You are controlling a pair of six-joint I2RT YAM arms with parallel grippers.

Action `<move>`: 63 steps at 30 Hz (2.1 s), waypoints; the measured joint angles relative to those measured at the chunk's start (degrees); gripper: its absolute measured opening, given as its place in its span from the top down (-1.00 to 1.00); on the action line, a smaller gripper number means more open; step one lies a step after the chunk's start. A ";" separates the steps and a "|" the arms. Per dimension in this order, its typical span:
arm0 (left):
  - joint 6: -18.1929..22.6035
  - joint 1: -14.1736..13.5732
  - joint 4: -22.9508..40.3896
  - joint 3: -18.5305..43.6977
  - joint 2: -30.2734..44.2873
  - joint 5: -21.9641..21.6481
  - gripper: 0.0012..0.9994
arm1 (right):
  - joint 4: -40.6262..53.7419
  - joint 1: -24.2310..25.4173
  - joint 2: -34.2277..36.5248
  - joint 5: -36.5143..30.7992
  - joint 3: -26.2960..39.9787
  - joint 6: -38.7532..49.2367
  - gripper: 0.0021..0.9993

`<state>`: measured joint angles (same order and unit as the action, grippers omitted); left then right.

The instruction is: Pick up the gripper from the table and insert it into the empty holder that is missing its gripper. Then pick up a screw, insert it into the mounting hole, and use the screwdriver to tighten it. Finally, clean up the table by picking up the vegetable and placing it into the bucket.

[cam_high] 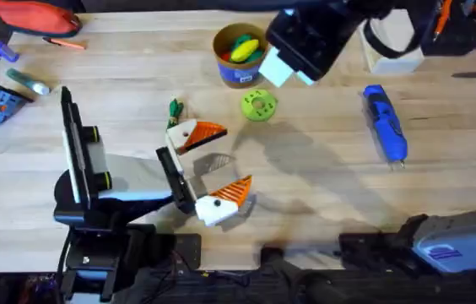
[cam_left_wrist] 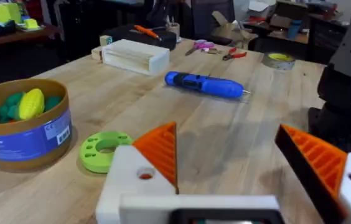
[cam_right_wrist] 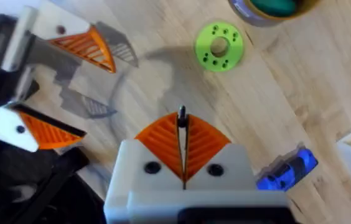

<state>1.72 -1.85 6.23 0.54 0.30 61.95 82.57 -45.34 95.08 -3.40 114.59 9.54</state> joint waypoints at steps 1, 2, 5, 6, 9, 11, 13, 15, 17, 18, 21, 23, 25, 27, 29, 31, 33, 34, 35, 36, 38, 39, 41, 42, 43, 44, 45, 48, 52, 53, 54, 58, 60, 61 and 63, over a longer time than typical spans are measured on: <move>0.00 0.00 -0.02 0.00 0.00 0.00 -0.97 | 0.96 -0.44 0.87 0.02 1.62 0.11 0.99; 0.00 0.00 -0.02 0.00 0.02 0.00 -0.97 | 3.58 -1.46 3.27 0.00 6.08 0.50 0.99; 0.00 0.00 0.01 -0.01 0.00 0.00 -0.97 | 5.96 -3.27 7.51 -0.01 12.19 1.42 0.99; 0.00 0.00 0.01 0.00 0.02 0.00 -0.97 | 5.96 -3.90 8.52 0.00 13.39 1.66 0.99; 0.00 0.00 0.00 0.00 0.00 0.00 -0.97 | 5.82 -5.94 11.15 0.00 16.24 2.72 0.99; 0.00 0.00 0.01 -0.01 0.01 0.00 -0.97 | 5.33 -7.38 12.22 0.00 17.14 3.47 0.99; 0.00 0.00 0.01 0.00 0.00 0.00 -0.97 | 4.87 -8.57 12.91 0.00 17.50 4.09 0.99; 0.00 0.00 0.01 0.00 0.00 0.00 -0.97 | 4.77 -9.64 13.27 0.00 17.61 4.66 0.99; 0.00 0.00 -0.02 -0.02 0.02 0.00 -0.97 | 4.50 -11.09 13.63 0.00 17.69 6.09 0.99; 0.02 0.00 -0.01 0.00 0.00 0.00 -0.97 | 4.38 -11.37 13.68 0.00 17.70 6.48 0.99; 0.00 0.00 0.00 0.00 0.00 0.00 -0.97 | 4.01 -12.60 13.80 0.00 17.70 7.90 0.99; 0.00 0.00 0.01 0.00 0.01 0.00 -0.97 | 3.97 -13.46 13.89 0.00 17.70 8.93 0.99; 0.00 0.00 0.01 -0.02 0.02 0.00 -0.97 | 3.85 -14.22 13.96 0.00 17.70 9.94 0.99; 0.00 0.00 -0.02 0.00 0.02 0.00 -0.97 | 3.43 -14.80 13.98 0.00 17.70 10.75 0.99; 0.00 0.00 -0.01 0.00 0.02 0.00 -0.97 | 2.76 -15.23 13.96 0.01 17.70 11.57 0.99; 0.00 0.00 0.01 0.00 0.02 0.00 -0.97 | 2.31 -15.30 13.96 0.00 17.70 11.98 0.99; 0.00 0.00 -0.01 0.00 0.02 0.00 -0.97 | 2.14 -15.30 13.96 0.02 17.70 12.25 0.99; 0.00 0.00 0.01 -0.02 0.00 0.00 -0.97 | 2.14 -15.30 13.96 0.00 17.70 12.39 0.99; 0.00 0.00 0.01 -0.02 0.01 0.00 -0.97 | 2.13 -15.28 13.96 0.00 17.70 12.48 0.99; 0.00 0.00 0.01 0.00 0.01 0.00 -0.97 | 2.12 -15.29 13.96 0.00 17.70 12.63 0.99; 0.00 0.00 0.00 -0.02 0.02 0.00 -0.97 | 2.09 -15.30 13.96 0.00 17.70 12.83 0.99; 0.00 0.00 -0.01 0.00 0.01 0.00 -0.97 | 2.09 -15.30 13.97 0.00 17.70 12.83 0.99; 0.00 0.00 0.00 0.00 0.02 0.00 -0.97 | 2.09 -15.30 13.96 0.00 17.70 12.87 0.99; 0.00 0.00 -0.01 0.00 0.02 0.00 -0.97 | 2.09 -15.30 13.96 0.00 17.70 12.90 0.99; 0.00 0.00 -0.01 0.00 0.00 0.00 -0.97 | 2.09 -15.30 13.96 0.00 17.70 12.99 0.99; 0.00 0.00 0.01 0.00 0.02 0.00 -0.97 | 2.09 -15.30 13.96 0.00 17.70 13.05 0.99; 0.00 0.00 -0.01 0.00 0.02 0.00 -0.97 | 2.09 -15.30 13.96 0.00 17.70 13.07 0.99; 0.00 0.00 -0.02 0.00 0.02 0.00 -0.97 | 2.09 -15.30 13.96 0.00 17.70 13.20 0.99; 0.00 0.00 0.01 -0.02 0.02 0.00 -0.97 | 1.98 -15.30 14.72 0.00 17.80 13.26 0.99; 0.00 0.00 0.01 -0.02 0.01 0.00 -0.97 | 1.84 -15.30 15.07 0.00 17.80 13.25 0.99; 0.00 0.00 -0.02 0.00 0.02 0.00 -0.97 | 1.73 -15.30 15.57 0.00 17.80 13.25 0.99; 0.00 0.00 0.01 0.00 0.02 0.00 -0.97 | 1.68 -15.61 17.37 0.00 17.80 13.23 0.99; 0.00 0.00 0.00 0.00 0.02 0.00 -0.97 | 1.66 -16.05 18.08 0.02 17.80 13.20 0.99; 0.00 0.00 0.00 0.00 0.01 0.00 -0.97 | 1.66 -16.14 18.15 0.00 17.80 13.16 0.99; 0.00 0.00 0.00 0.00 0.00 0.00 -0.97 | 1.71 -16.33 18.20 0.00 17.80 12.98 0.99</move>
<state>1.72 -1.85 6.24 0.54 0.30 61.95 84.28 -61.67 113.27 -3.40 132.40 22.52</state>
